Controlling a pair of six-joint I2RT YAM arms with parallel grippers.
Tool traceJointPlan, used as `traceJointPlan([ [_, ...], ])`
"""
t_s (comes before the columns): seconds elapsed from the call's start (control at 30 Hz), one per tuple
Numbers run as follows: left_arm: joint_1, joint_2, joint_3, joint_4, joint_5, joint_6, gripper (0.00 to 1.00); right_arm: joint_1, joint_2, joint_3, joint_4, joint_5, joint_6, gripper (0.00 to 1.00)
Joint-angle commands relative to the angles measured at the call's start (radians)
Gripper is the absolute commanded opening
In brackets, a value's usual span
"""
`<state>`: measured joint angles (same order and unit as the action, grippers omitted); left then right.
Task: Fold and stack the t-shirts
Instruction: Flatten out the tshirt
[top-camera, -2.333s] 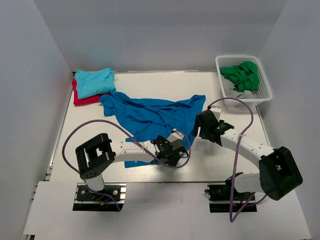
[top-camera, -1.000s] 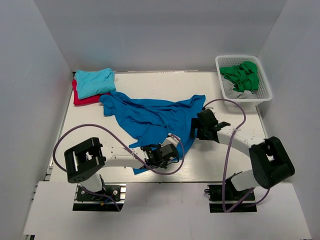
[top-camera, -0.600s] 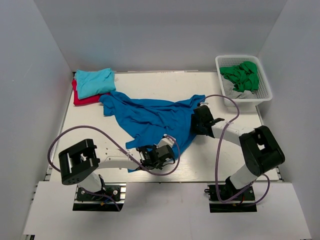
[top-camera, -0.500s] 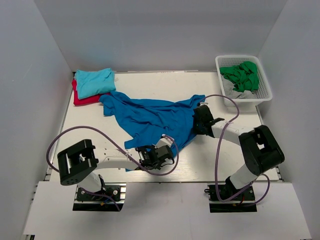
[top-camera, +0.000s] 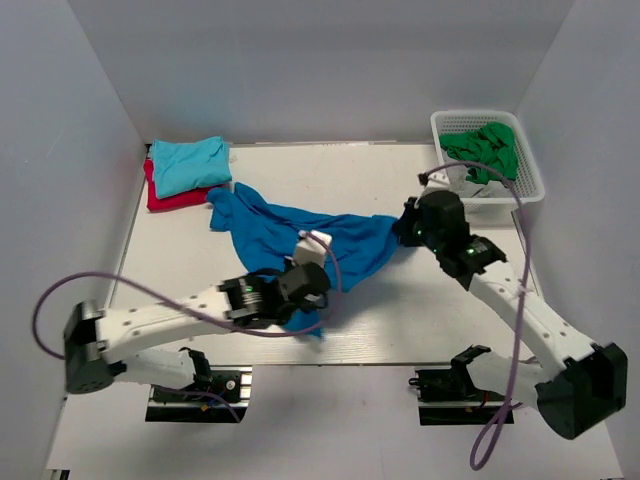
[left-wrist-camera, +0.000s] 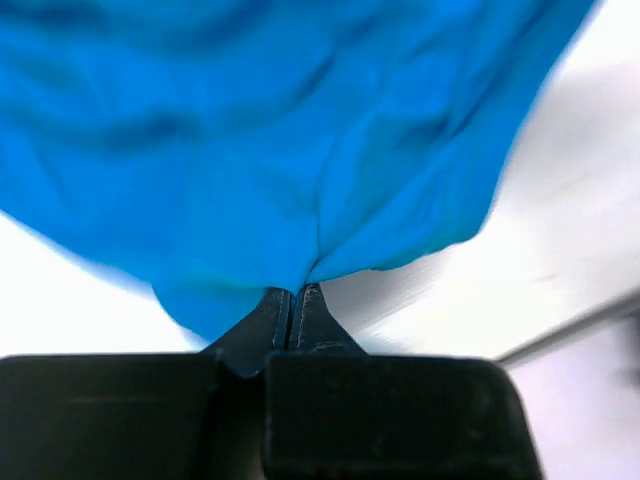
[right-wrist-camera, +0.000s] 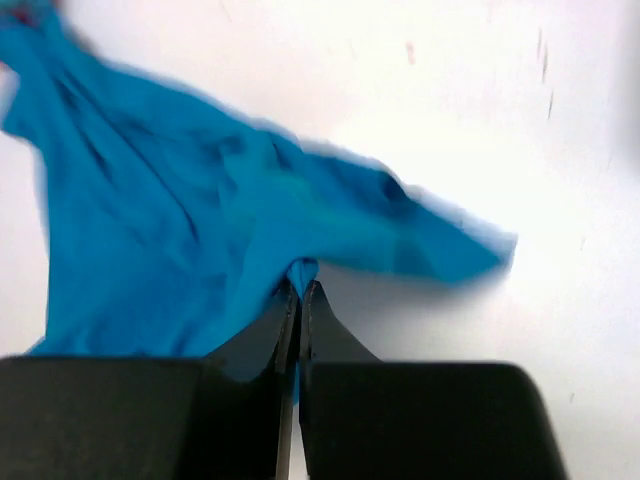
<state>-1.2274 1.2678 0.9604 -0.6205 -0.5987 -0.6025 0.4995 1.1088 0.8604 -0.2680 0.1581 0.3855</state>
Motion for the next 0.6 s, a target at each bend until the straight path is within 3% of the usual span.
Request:
traceJointPlan([
  [0.0, 0.000, -0.204, 0.104, -0.019, -0.035, 0.117, 0.00, 0.001, -0.073, 0.164, -0.060, 0.020, -0.063, 0.00],
  [0.03, 0.000, -0.314, 0.154, 0.032, 0.027, 0.197, 0.00, 0.002, -0.101, 0.255, -0.092, 0.040, -0.080, 0.00],
  [0.13, 0.000, -0.373, 0.208, 0.068, 0.095, 0.240, 0.00, 0.002, -0.130, 0.298, -0.097, 0.055, -0.115, 0.00],
  [0.27, 0.000, -0.436, 0.322, 0.097, 0.306, 0.351, 0.00, 0.001, -0.181, 0.465, -0.129, 0.028, -0.155, 0.00],
  [0.43, 0.000, -0.375, 0.533, 0.098, 0.554, 0.405, 0.00, -0.001, -0.227, 0.601, -0.140, -0.066, -0.183, 0.00],
  [0.57, 0.000, -0.291, 0.772, 0.018, 0.623, 0.417, 0.00, 0.001, -0.253, 0.796, -0.184, -0.104, -0.221, 0.00],
])
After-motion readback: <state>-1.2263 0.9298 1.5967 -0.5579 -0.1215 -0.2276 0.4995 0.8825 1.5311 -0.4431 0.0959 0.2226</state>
